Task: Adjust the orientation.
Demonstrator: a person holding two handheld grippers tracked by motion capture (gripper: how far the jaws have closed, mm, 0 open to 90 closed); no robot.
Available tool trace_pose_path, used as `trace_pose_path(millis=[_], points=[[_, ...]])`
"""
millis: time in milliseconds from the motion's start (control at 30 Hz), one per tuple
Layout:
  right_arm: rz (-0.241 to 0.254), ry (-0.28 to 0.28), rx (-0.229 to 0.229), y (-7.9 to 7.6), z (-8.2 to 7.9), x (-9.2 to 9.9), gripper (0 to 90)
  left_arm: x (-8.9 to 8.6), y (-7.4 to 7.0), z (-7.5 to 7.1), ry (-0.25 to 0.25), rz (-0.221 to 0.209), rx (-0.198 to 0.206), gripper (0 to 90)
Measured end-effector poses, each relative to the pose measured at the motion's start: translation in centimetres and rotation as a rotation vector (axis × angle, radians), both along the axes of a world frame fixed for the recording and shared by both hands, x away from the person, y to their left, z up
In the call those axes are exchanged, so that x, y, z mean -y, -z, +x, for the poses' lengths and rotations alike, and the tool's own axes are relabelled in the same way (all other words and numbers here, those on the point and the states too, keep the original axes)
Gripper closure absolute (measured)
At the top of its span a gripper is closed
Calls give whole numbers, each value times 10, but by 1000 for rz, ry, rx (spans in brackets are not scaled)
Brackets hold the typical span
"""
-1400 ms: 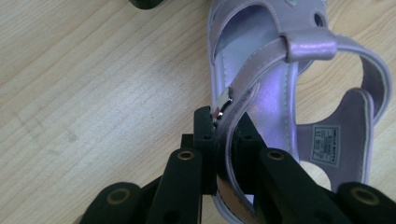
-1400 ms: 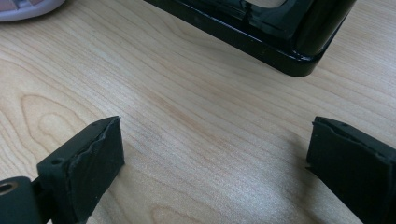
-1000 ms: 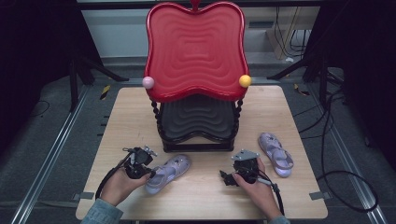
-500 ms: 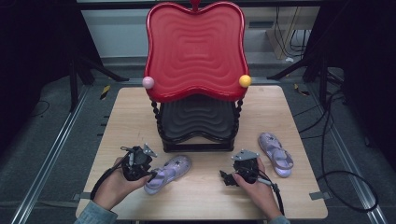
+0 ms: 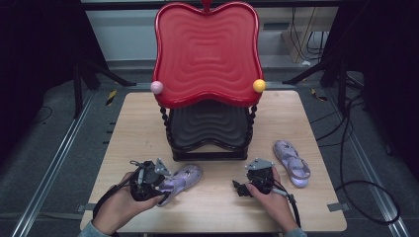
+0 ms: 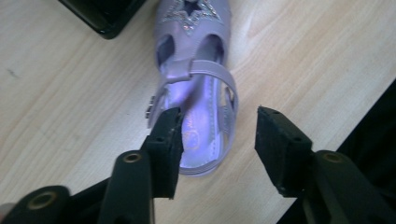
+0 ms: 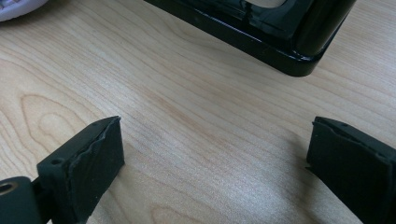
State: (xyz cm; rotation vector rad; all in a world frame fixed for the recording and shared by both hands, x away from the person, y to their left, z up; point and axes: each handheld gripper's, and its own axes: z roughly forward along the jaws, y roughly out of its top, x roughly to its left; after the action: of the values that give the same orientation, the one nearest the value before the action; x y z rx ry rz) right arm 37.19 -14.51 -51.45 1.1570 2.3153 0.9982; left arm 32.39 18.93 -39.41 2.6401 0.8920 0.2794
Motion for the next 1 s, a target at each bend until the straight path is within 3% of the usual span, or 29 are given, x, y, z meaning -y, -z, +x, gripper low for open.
trace_pose_path(millis=[167,467,667,1000], points=[[0,1,-1,0,0,0,43,9,12,4,28,42,-41,575],[1,1,-1,0,0,0,43,15,41,14,14,83,-102,660],[0,0,1,0,0,0,43,19,51,17,15,109,-113,727],[0,0,0,0,0,0,43,21,54,21,18,96,-140,837]])
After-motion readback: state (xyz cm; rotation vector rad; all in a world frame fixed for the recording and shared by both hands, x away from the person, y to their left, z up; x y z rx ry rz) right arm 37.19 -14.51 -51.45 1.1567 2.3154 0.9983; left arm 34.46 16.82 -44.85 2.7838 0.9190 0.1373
